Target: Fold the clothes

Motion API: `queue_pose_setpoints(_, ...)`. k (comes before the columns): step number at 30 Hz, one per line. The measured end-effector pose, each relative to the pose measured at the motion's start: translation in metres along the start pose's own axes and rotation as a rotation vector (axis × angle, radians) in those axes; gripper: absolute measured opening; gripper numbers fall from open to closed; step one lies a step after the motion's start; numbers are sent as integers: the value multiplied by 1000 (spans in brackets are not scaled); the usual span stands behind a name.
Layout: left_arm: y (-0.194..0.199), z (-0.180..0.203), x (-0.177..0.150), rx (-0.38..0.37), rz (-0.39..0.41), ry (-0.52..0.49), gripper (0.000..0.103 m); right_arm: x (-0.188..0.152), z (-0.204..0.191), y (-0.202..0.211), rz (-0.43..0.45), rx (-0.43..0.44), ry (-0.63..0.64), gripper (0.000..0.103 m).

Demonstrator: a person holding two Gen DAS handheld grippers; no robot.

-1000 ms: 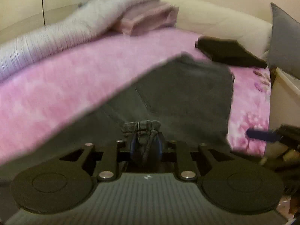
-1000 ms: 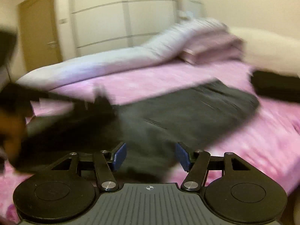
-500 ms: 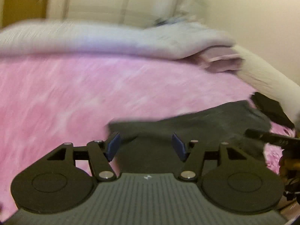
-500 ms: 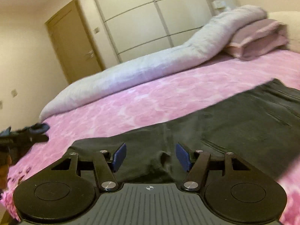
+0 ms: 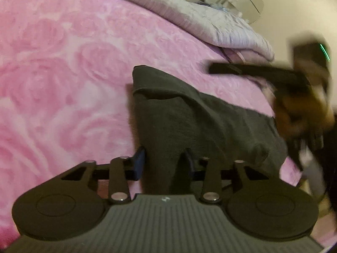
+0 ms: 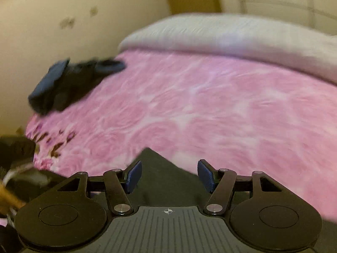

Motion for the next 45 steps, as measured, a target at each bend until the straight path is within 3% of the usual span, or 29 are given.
queue_pose_setpoints(4, 3, -2, -8, -5, 36, 8, 16, 0, -30, -64, -182, -2, 178, 62)
queue_pose_setpoints(6, 6, -4, -13, -4, 52, 21, 11, -7, -30, -85, -213, -81, 257, 62)
queue_pose_setpoints(13, 16, 1, -20, 6, 82, 32, 10, -10, 1, -102, -160, -66, 65, 63)
queue_pose_setpoints(17, 19, -4, -18, -24, 63, 67, 12, 7, 1, -66, -49, -83, -38, 63)
queue_pose_setpoints(21, 36, -3, -13, -5, 63, 21, 13, -2, 36, 15, 129, -201, -188, 63)
queue_pose_setpoints(25, 52, 6, 1, 50, 110, -84, 13, -54, 81, 102, 213, -328, -383, 63)
queue_pose_setpoints(29, 58, 26, 21, 57, 152, -173, 31, -128, 102, 166, 301, -375, -636, 63)
queue_pose_setpoints(30, 53, 33, 24, 39, 148, -191, 35, -142, 98, 173, 314, -364, -677, 63)
queue_pose_setpoints(34, 24, 58, 32, -7, 110, -267, 36, -188, 67, 174, 346, -264, -820, 63)
queue_pose_setpoints(37, 9, 60, 22, -2, 68, -285, 36, -207, 47, 170, 349, -241, -888, 63)
queue_pose_setpoints(43, -13, 59, -2, 17, -1, -320, 36, -200, 46, 147, 391, -259, -947, 63)
queue_pose_setpoints(45, -20, 59, -10, 24, -24, -332, 36, -195, 53, 140, 434, -309, -976, 62)
Point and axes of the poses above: each gripper's, at about its wrist camera, not at the fingertips, and y roughly against the way its jaws point, z to its right, x to its top, the point moved 7 cm from there along -y, roughly the way its jaws point, and after that the axes turned 5 degrees about -x, right-handed, at the moved point
